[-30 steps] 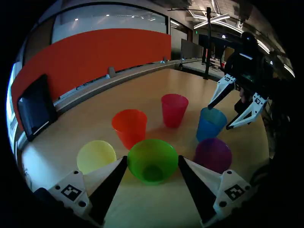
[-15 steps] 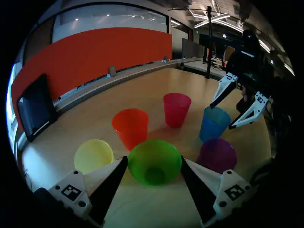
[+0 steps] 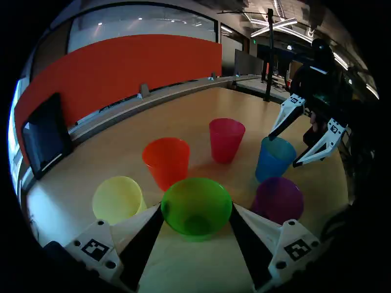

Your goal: Pour water

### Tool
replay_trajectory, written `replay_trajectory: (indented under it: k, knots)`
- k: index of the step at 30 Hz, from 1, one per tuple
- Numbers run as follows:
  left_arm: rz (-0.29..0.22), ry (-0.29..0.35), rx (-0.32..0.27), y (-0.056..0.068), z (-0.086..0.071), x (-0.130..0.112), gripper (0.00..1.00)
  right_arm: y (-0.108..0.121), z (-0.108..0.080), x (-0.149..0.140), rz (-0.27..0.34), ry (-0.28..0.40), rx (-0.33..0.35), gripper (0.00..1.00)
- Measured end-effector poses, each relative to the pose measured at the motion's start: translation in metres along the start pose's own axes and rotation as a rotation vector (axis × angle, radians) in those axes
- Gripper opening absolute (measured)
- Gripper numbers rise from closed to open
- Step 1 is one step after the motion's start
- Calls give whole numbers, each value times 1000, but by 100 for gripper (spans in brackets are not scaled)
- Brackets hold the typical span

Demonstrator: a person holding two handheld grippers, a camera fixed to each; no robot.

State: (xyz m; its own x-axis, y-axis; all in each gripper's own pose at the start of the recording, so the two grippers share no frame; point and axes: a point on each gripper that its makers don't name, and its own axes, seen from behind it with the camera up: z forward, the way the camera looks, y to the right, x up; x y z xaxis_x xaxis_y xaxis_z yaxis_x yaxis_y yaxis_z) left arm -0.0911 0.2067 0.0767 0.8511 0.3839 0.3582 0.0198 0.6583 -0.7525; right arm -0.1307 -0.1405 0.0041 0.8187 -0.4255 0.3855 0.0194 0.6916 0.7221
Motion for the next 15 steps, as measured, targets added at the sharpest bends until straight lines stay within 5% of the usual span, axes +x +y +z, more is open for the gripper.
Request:
replay_trajectory:
  k: [15]
  knots:
    - [-16, 29, 10, -2, -16, 8, 89, 2, 13, -6, -27, -14, -5, 100]
